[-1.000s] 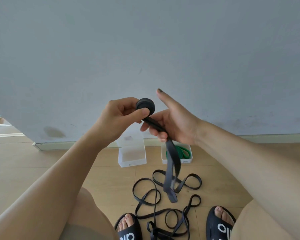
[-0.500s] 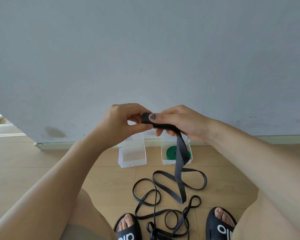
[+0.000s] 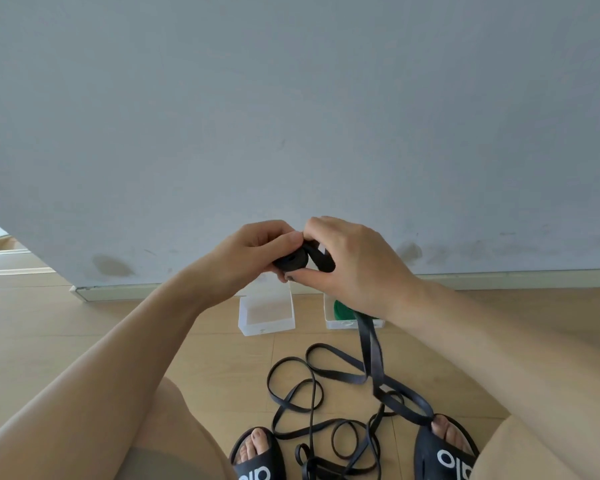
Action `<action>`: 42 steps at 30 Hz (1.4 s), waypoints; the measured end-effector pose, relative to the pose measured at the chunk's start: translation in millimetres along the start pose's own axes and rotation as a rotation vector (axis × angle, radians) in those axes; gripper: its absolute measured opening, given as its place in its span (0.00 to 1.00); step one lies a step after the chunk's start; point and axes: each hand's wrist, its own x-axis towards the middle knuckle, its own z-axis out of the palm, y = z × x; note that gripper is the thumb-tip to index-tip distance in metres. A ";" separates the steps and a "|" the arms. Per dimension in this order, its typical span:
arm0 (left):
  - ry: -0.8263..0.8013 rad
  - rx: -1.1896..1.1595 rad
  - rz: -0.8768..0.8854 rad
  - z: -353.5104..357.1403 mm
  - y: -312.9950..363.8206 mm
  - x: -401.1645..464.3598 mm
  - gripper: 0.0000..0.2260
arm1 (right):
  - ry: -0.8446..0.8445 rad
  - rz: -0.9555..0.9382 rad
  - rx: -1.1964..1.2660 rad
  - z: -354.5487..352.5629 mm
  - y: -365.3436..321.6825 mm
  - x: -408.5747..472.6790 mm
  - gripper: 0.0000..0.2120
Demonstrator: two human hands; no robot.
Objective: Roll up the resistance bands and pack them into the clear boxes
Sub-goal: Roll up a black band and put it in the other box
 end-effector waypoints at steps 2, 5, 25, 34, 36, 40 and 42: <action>0.038 0.098 0.033 0.9 2.0 0.6 0.11 | -0.071 0.166 0.152 -2.5 -2.6 1.2 0.21; 0.042 0.168 0.064 0.2 2.8 -0.5 0.08 | -0.238 0.353 0.422 -6.6 1.2 4.5 0.28; 0.062 0.336 0.119 -13.6 -3.1 -5.8 0.08 | -0.612 0.484 0.593 -37.1 19.0 11.6 0.13; 0.127 0.296 0.156 -12.7 -2.4 -0.8 0.09 | -0.508 0.683 0.994 -24.6 12.0 13.7 0.26; 0.144 0.292 0.170 -9.1 -1.4 0.1 0.08 | -0.444 0.755 1.036 -22.3 7.7 12.5 0.27; 0.193 0.254 0.218 -5.0 -1.9 1.8 0.07 | -0.384 0.791 1.185 -17.0 0.5 10.0 0.26; 0.213 0.218 0.243 -4.6 -3.2 2.3 0.06 | -0.386 0.797 1.263 -18.5 -0.6 10.5 0.25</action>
